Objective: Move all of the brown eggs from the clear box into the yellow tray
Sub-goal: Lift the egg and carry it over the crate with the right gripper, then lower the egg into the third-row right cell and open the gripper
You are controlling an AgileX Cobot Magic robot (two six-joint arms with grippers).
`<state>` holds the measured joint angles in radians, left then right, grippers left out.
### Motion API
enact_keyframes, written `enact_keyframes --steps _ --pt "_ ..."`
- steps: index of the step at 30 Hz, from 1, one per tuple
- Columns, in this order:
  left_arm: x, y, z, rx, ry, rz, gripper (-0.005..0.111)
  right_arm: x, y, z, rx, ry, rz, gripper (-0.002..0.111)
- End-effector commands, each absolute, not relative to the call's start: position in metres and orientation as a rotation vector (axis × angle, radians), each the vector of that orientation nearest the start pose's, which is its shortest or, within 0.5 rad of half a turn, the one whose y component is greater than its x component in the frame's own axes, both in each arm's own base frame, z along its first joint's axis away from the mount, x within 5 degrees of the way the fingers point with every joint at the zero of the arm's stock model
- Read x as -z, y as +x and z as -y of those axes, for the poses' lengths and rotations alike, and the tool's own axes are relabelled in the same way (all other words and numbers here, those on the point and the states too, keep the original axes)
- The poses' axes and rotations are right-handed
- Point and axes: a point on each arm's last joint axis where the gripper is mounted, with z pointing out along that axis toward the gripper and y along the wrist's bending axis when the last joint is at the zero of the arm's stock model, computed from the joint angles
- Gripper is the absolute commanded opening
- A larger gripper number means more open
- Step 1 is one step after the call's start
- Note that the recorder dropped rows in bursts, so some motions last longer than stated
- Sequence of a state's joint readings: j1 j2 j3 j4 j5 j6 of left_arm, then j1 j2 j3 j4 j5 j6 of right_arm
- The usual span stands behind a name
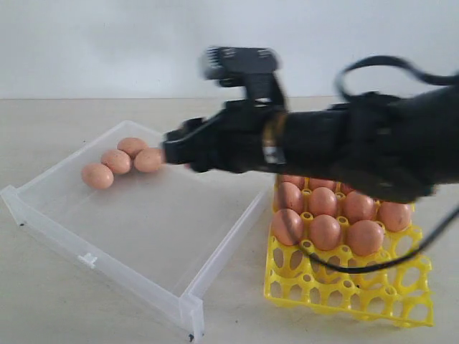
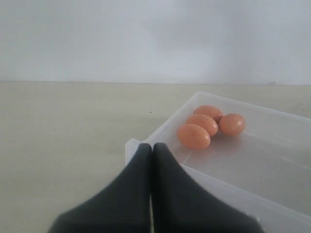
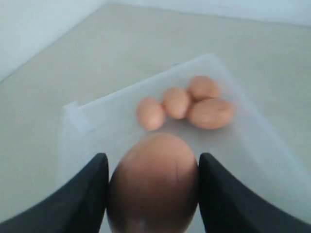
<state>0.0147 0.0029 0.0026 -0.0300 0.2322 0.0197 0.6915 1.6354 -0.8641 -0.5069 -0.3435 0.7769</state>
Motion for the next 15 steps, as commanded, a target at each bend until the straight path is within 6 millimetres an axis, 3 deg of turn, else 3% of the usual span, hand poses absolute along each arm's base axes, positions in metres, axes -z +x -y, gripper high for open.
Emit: enact_keyframes --steps 1,3,6,9,12,15 --pt "-0.192 0.056 0.000 0.010 -0.015 -1.716 -0.004 -0.233 0.249 -0.133 -0.626 -0.307 -1.946 0.000" --pt "-0.192 0.056 0.000 0.010 -0.015 -1.716 -0.004 -0.234 0.239 -0.094 -0.515 -0.275 -1.935 0.000" --pt "-0.192 0.056 0.000 0.010 -0.015 -1.716 -0.004 -0.234 0.218 -0.059 -0.387 -0.323 -1.920 0.000" --pt "-0.192 0.056 0.000 0.010 -0.015 -1.716 -0.004 -0.235 0.197 -0.047 -0.398 -0.461 -1.923 0.000" --pt "-0.192 0.056 0.000 0.010 -0.015 -1.716 -0.004 -0.230 0.179 -0.048 -0.490 -0.751 -1.991 0.000" --pt "-0.192 0.056 0.000 0.010 -0.015 -1.716 -0.004 -0.229 0.179 -0.041 -0.504 -0.713 -2.002 0.000"
